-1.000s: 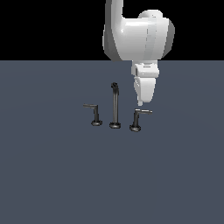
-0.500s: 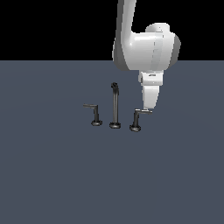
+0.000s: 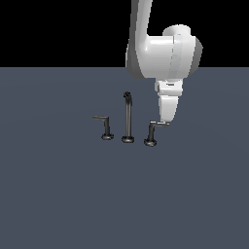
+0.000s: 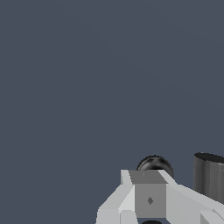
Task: Turn on the faucet by rotating a designated handle.
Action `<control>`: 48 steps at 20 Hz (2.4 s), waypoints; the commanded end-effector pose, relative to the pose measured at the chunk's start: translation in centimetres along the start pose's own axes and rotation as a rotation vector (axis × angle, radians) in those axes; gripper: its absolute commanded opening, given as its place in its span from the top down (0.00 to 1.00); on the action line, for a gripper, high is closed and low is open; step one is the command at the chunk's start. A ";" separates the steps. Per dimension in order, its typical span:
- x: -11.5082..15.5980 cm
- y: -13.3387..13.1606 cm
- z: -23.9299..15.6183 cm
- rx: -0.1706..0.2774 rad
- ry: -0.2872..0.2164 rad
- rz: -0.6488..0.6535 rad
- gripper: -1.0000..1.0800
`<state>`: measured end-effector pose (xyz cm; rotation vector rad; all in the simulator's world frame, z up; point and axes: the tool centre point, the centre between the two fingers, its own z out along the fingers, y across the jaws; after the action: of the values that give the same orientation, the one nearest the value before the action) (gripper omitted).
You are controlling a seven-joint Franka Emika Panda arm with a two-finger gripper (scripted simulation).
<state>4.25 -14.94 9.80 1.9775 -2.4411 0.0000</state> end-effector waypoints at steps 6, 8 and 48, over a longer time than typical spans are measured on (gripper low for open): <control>1.1 2.1 0.0 0.000 0.000 0.001 1.00; 1.4 2.8 0.0 0.000 0.000 0.001 1.00; -6.0 8.5 0.0 0.002 0.002 0.011 1.00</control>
<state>-3.73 -10.87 9.79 1.8970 -2.4923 0.0129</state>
